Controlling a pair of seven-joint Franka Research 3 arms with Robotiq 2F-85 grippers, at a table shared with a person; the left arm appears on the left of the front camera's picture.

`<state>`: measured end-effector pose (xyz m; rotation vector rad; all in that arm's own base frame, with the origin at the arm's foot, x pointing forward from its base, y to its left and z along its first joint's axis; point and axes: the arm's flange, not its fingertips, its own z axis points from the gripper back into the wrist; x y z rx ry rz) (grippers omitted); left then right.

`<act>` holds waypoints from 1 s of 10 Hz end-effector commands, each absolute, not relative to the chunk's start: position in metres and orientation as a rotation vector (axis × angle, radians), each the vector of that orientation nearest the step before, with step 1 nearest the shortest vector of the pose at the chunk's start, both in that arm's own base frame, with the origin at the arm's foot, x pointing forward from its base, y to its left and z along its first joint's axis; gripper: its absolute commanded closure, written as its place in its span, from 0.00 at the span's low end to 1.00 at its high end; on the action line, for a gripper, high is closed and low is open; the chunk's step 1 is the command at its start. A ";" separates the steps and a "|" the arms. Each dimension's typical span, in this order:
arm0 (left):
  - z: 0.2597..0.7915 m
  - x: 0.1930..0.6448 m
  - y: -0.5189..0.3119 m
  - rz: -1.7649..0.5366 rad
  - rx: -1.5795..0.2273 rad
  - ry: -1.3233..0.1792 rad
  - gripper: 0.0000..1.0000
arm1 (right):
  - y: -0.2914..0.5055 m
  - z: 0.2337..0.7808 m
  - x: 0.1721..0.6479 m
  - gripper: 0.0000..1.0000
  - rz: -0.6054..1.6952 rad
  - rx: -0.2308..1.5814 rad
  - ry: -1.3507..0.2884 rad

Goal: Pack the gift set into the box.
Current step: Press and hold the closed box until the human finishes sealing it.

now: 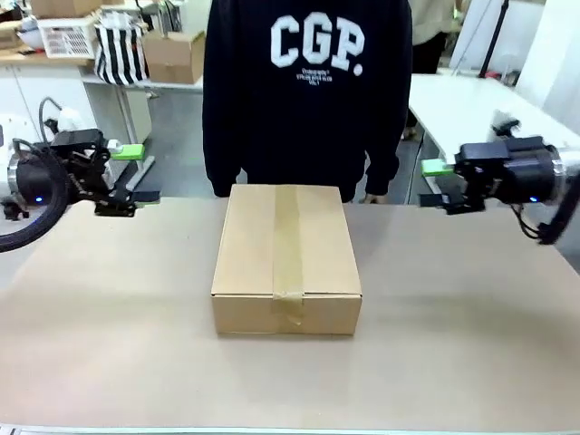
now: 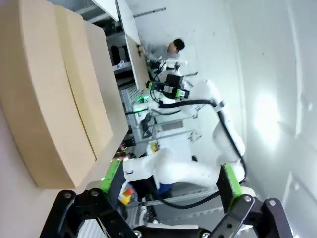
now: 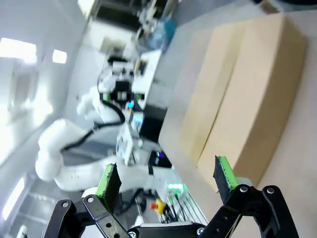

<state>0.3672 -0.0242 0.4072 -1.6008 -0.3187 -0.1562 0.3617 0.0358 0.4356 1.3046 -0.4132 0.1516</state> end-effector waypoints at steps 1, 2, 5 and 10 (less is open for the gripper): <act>0.407 0.347 -0.001 -0.112 -1.677 -0.309 0.00 | 0.022 0.422 0.337 0.00 0.042 1.332 -0.493; 0.407 0.367 -0.024 -0.156 -1.601 -0.319 0.00 | 0.036 0.436 0.362 0.00 0.152 1.305 -0.413; 0.407 0.367 -0.024 -0.156 -1.601 -0.319 0.00 | 0.036 0.436 0.362 0.00 0.152 1.305 -0.413; 0.407 0.367 -0.024 -0.156 -1.601 -0.319 0.00 | 0.036 0.436 0.362 0.00 0.152 1.305 -0.413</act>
